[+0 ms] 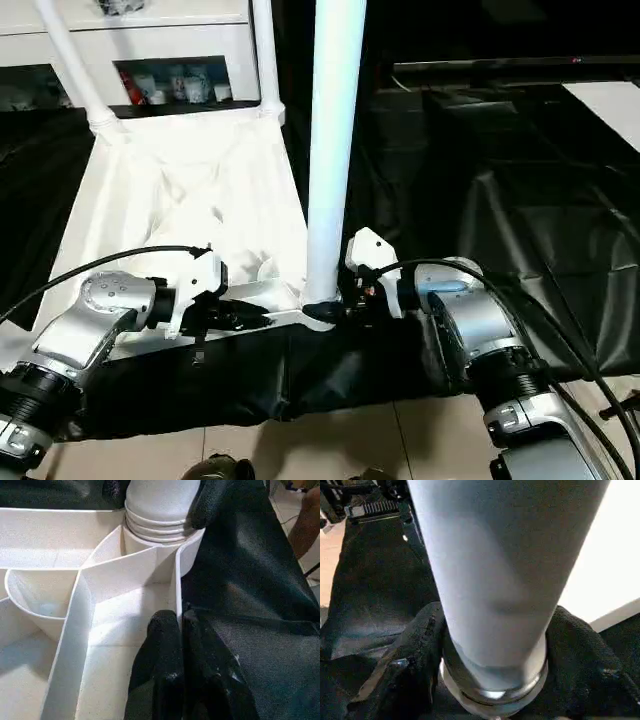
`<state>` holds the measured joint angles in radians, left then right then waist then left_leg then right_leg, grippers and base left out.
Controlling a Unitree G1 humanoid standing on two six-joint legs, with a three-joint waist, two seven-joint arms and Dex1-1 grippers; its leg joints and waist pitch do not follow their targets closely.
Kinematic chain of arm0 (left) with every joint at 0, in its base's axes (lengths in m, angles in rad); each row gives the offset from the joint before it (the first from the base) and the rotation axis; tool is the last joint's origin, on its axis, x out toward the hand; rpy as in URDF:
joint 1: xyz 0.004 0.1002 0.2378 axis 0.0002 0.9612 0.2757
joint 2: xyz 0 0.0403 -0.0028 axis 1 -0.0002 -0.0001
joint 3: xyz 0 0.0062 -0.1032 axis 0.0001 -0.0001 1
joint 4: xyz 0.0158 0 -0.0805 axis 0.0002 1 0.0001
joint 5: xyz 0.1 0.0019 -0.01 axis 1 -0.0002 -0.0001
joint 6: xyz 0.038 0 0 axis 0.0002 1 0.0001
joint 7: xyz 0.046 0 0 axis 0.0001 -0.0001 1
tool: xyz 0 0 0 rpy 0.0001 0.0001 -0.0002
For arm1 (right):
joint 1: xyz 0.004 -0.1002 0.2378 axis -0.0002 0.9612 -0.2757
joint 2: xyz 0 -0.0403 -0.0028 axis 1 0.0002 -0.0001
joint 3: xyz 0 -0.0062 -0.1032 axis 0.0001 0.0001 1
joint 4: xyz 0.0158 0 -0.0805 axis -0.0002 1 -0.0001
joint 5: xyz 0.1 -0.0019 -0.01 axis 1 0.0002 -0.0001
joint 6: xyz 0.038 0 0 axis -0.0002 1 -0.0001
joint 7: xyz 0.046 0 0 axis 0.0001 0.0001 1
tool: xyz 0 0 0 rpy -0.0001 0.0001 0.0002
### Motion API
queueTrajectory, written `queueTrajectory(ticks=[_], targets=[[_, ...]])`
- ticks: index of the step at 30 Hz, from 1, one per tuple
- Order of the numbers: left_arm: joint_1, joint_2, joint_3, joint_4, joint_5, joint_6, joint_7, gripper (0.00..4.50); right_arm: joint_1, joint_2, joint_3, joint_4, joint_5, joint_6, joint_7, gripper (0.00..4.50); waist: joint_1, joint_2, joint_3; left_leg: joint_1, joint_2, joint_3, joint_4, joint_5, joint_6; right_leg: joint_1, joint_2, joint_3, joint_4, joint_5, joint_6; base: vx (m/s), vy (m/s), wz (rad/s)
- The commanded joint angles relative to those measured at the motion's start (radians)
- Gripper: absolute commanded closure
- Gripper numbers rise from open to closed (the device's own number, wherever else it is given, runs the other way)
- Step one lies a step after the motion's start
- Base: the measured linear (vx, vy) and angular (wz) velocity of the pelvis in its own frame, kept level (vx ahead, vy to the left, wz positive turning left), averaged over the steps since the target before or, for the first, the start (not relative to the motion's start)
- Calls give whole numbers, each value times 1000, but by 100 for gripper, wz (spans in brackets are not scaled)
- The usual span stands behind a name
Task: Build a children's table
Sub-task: Rotate leg to tighten
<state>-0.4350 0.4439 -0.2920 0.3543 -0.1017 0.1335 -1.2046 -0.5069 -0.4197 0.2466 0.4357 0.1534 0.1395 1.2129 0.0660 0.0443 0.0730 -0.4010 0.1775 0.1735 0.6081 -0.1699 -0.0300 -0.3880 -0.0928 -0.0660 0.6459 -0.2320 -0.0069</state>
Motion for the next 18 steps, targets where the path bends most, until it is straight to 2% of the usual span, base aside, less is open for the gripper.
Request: queueTrajectory(ticks=[1, 4, 5, 6, 7, 9, 10, 11, 12, 13, 14, 15, 16, 17, 18], targets=[[1, -18, 16, -7, -29, -5, 4, 450, 26, 11, 21, -9, -1, 5, 14, 184, 4, -16, -87, 20, 49, -10, -56, -82, 115, 48, -54, 42, -65, 22, -292, 0, 0, 0], [-5, -26, 18, 5, -20, 1, 27, 450, 31, 38, 4, 6, -3, -1, -40, 184, 3, -17, -88, 20, 48, -10, -56, -84, 111, 48, -54, 43, -65, 29, -292, 0, 0, 0], [-10, -31, 20, 12, -15, 3, 39, 450, 29, 48, -3, 15, -8, -8, -65, 184, 2, -14, -87, 21, 48, -10, -57, -87, 108, 47, -53, 43, -65, 31, -293, 0, 0, 0], [-11, -32, 20, 13, -15, 3, 41, 450, 28, 50, -3, 16, -8, -9, -68, 184, 1, -14, -87, 21, 48, -10, -58, -92, 105, 46, -53, 43, -66, 29, -293, 0, 0, 0], [-26, -51, 24, 36, -3, 9, 79, 450, 20, 81, -20, 44, -20, -11, -142, 184, -1, -14, -85, 22, 48, -11, -60, -108, 97, 45, -53, 43, -68, 13, -291, 0, 0, 0], [-37, -65, 25, 51, 6, 11, 105, 450, 14, 102, -29, 63, -29, -11, -193, 185, -6, -16, -83, 23, 47, -11, -65, -150, 70, 48, -55, 43, -75, -43, -284, 0, 0, 0], [-57, -91, 22, 77, 26, 15, 152, 450, 4, 140, -43, 98, -48, -25, -286, 185, -10, -19, -81, 23, 46, -12, -68, -169, 54, 47, -55, 44, -79, -82, -274, 0, 0, 0], [-59, -93, 22, 80, 27, 15, 156, 450, 3, 144, -44, 101, -49, -27, -294, 185, -14, -20, -78, 26, 46, -13, -71, -199, 33, 46, -57, 44, -85, -141, -261, 0, 0, 0], [-88, -139, 18, 114, 49, 22, 224, 450, -13, 199, -63, 143, -63, -15, -411, 185, -19, -20, -77, 24, 46, -15, -74, -216, 17, 47, -58, 45, -87, -181, -249, 0, 0, 0], [-106, -167, 19, 136, 60, 26, 266, 450, -21, 228, -71, 164, -69, -9, -466, 185, -23, -19, -74, 28, 46, -14, -77, -229, 8, 42, -56, 46, -92, -204, -243, 0, 0, 0], [-148, -235, 18, 191, 80, 35, 357, 450, -42, 295, -80, 210, -87, 1, -588, 185, -26, -19, -69, 35, 43, -14, -78, -275, -14, 37, -57, 47, -100, -278, -230, 0, 0, 0], [-160, -252, 18, 205, 85, 36, 381, 450, -48, 312, -80, 222, -95, 1, -622, 185, -29, -20, -69, 36, 41, -16, -79, -287, -27, 38, -59, 47, -102, -310, -220, 0, 0, 0], [-182, -286, 23, 237, 96, 43, 441, 450, -65, 345, -82, 251, -113, -3, -705, 185, -31, -19, -70, 39, 41, -18, -81, -301, -39, 35, -61, 48, -111, -350, -195, 0, 0, 0], [-194, -305, 28, 255, 102, 46, 478, 450, -76, 364, -83, 269, -124, -6, -755, 185, -29, -19, -74, 40, 42, -19, -79, -297, -38, 36, -63, 48, -110, -343, -194, 0, 0, 0], [-212, -332, 30, 281, 110, 47, 516, 450, -93, 397, -95, 295, -120, -17, -797, 185, -28, -17, -75, 35, 42, -18, -79, -277, -28, 38, -61, 50, -108, -308, -194, 0, 0, 0]])
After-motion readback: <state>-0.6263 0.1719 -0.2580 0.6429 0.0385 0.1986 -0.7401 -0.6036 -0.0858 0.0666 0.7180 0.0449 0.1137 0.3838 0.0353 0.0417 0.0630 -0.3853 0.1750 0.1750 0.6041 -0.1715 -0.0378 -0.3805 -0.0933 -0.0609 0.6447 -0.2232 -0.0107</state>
